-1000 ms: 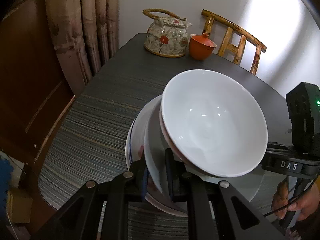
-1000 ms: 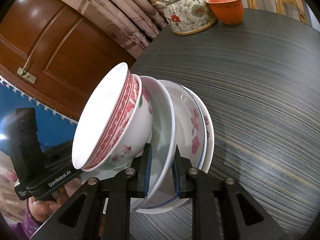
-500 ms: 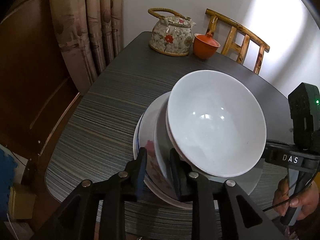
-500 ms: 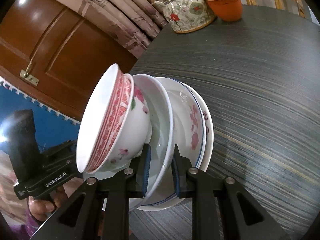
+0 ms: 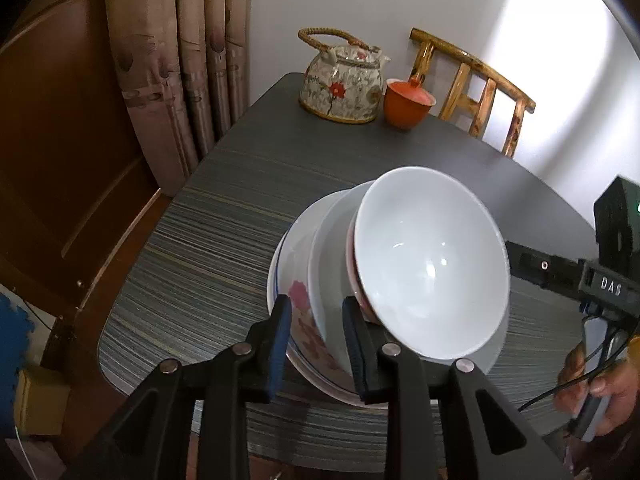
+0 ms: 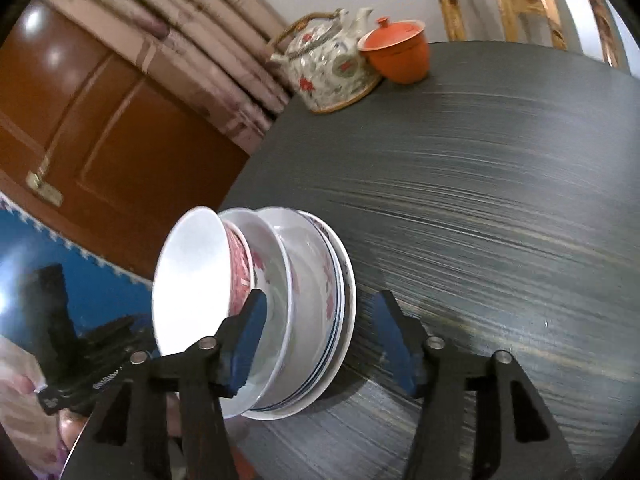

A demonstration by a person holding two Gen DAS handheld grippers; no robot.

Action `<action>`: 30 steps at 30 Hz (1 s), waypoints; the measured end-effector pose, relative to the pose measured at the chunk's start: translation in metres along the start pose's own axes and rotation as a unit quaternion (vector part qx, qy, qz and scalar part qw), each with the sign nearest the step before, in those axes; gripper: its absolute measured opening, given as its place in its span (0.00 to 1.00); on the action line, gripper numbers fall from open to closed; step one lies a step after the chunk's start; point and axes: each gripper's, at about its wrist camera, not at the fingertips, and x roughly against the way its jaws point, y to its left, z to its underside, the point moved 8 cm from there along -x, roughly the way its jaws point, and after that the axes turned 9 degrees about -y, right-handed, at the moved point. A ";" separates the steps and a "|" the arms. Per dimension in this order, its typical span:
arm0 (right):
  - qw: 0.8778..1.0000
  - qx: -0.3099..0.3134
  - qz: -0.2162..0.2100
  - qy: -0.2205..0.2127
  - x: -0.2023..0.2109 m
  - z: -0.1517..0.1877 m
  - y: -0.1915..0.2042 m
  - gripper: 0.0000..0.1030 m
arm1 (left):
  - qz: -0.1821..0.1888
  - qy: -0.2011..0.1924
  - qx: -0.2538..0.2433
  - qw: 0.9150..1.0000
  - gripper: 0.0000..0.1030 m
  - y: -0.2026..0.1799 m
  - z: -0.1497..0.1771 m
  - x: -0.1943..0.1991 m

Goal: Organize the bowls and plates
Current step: 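Lower the bowl stack onto the flower-print plate stack, then open both tools and pull them back from the stack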

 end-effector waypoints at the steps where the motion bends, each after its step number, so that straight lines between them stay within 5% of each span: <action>1: 1.000 -0.008 -0.004 -0.006 0.004 0.000 -0.002 0.60 | -0.003 -0.001 -0.001 1.000 0.26 0.000 0.000 0.002; 13: 0.998 -0.031 -0.038 -0.047 0.045 0.012 0.014 0.68 | -0.012 -0.039 -0.027 0.999 0.29 -0.012 0.005 0.034; 23: 0.996 0.022 -0.040 -0.073 0.067 0.004 0.047 0.69 | -0.001 -0.053 -0.024 0.998 0.32 -0.015 0.009 0.047; 30: 0.994 0.051 -0.017 -0.095 0.081 0.032 0.069 0.69 | -0.028 -0.081 -0.063 0.994 0.32 -0.027 0.010 0.064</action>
